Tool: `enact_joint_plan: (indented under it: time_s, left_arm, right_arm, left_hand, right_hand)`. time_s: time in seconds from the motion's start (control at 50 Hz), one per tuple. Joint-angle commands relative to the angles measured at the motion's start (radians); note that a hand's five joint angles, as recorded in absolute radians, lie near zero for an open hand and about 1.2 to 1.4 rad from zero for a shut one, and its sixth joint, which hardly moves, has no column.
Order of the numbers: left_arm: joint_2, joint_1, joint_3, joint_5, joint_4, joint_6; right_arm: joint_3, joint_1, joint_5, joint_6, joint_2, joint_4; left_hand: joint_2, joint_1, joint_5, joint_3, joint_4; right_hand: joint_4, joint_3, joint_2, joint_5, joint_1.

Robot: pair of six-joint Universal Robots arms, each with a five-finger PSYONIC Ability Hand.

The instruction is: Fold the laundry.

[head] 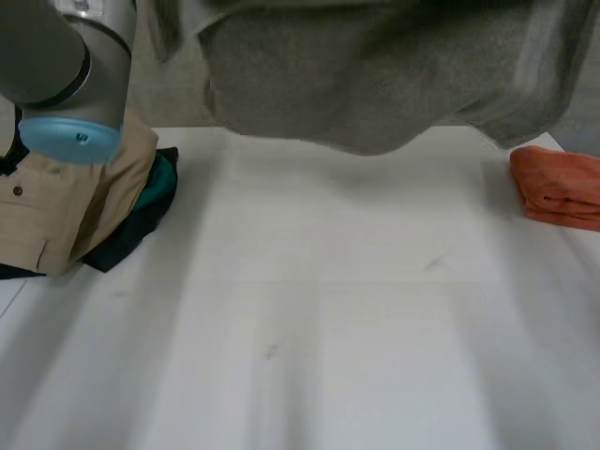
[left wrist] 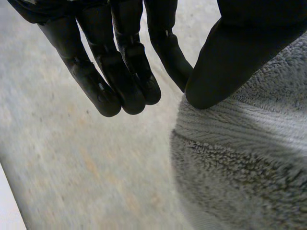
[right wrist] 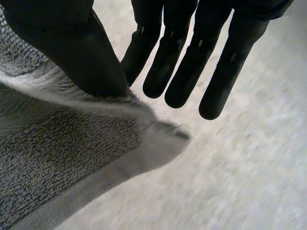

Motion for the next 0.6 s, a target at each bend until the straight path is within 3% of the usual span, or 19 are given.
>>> enact_joint_plan:
  time_s: [0.02,0.16,0.4,0.44,0.46,0.48,0.52,0.6]
  left_arm:
    - [0.055,0.023,-0.312,0.029,-0.027,-0.009]
    - [0.037,0.031,-0.571,0.084,-0.029,0.02]
    - [-0.098,0.043,-0.667,0.124,-0.036,0.193]
    - [-0.097,0.04,-0.665,0.124,-0.038,0.209]
    - [-0.087,0.037,-0.661,0.118,-0.038,0.219]
    - [-0.081,0.035,-0.661,0.116,-0.038,0.222]
    - [-0.06,0.031,-0.668,0.107,-0.038,0.229]
    - [-0.006,0.031,-0.708,0.078,-0.05,0.226]
  right_arm:
    - [0.24,-0.037,-0.126,0.046,-0.036,0.063]
    - [0.494,-0.074,-0.269,0.024,-0.007,0.066]
    - [0.598,-0.085,-0.286,-0.137,0.097,0.185]
    - [0.585,-0.08,-0.283,-0.152,0.097,0.219]
    - [0.572,-0.074,-0.275,-0.166,0.097,0.259]
    - [0.565,-0.071,-0.267,-0.174,0.096,0.28]
    - [0.549,-0.065,-0.244,-0.183,0.088,0.342]
    - [0.541,-0.063,-0.204,-0.191,0.067,0.425]
  left_hand:
    - [0.203,0.269,0.229,0.211,0.202]
    - [0.203,0.269,0.229,0.211,0.202]
    - [0.203,0.269,0.229,0.211,0.202]
    - [-0.08,-0.013,-0.054,-0.072,-0.08]
    - [-0.454,-0.387,-0.428,-0.446,-0.454]
    - [-0.577,-0.51,-0.55,-0.569,-0.577]
    - [-0.704,-0.637,-0.677,-0.696,-0.704]
    - [-0.766,-0.699,-0.74,-0.758,-0.766]
  right_hand:
    - [0.201,0.208,0.221,0.231,0.288]
    - [0.201,0.208,0.221,0.231,0.288]
    - [0.201,0.208,0.221,0.231,0.288]
    - [0.119,0.126,0.14,0.149,0.206]
    - [-0.141,-0.133,-0.12,-0.11,-0.053]
    - [-0.251,-0.244,-0.23,-0.221,-0.164]
    - [-0.433,-0.426,-0.412,-0.403,-0.346]
    - [-0.49,-0.482,-0.469,-0.459,-0.402]
